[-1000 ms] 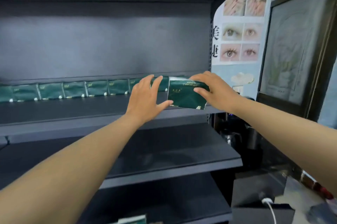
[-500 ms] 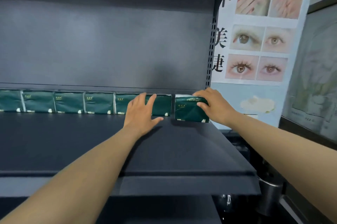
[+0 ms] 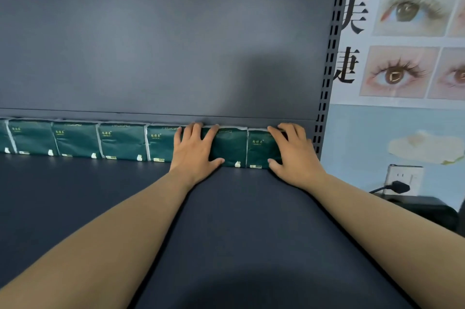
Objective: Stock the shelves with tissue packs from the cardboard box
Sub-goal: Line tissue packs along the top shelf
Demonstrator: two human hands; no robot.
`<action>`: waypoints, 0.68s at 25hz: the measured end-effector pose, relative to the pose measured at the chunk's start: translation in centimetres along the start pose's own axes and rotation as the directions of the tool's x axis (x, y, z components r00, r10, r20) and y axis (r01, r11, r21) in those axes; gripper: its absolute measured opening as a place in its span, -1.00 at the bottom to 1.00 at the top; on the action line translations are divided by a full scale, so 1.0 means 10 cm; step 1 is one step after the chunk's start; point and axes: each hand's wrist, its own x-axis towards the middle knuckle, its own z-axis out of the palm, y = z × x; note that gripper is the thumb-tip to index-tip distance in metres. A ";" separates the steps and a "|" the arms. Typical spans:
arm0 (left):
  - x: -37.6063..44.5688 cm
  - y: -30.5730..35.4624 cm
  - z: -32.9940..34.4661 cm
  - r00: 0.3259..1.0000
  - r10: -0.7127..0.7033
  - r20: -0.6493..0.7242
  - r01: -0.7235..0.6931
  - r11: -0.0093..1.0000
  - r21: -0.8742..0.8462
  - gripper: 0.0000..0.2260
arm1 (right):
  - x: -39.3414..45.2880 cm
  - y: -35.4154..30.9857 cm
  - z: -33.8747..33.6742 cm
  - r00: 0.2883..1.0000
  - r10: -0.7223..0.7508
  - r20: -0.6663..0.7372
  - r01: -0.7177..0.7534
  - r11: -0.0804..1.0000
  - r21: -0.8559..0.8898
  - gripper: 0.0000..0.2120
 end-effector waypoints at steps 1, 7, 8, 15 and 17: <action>0.00 -0.01 0.01 1.000 0.003 -0.001 -0.003 1.000 0.001 -0.27 | 0.00 -0.01 0.02 1.000 -0.006 -0.004 0.005 1.000 -0.029 -0.29; -0.07 0.01 -0.13 1.000 0.007 -0.006 -0.007 0.999 0.049 -0.22 | -0.13 -0.12 -0.15 0.996 0.037 -0.081 -0.047 0.992 -0.117 -0.21; -0.11 0.00 -0.20 1.000 0.006 -0.011 -0.005 0.999 0.047 -0.22 | -0.20 -0.18 -0.21 0.996 0.025 -0.086 -0.035 0.992 -0.119 -0.23; -0.94 -0.49 -1.01 0.998 -0.063 0.026 0.064 0.996 -0.066 -0.24 | -0.82 -1.36 -0.85 0.992 -0.048 -0.113 0.050 0.999 0.015 -0.37; -1.30 -0.76 -1.33 0.999 -0.034 0.021 0.035 0.998 -0.060 -0.25 | -1.04 -1.87 -1.02 0.993 -0.020 -0.120 0.029 0.997 0.069 -0.39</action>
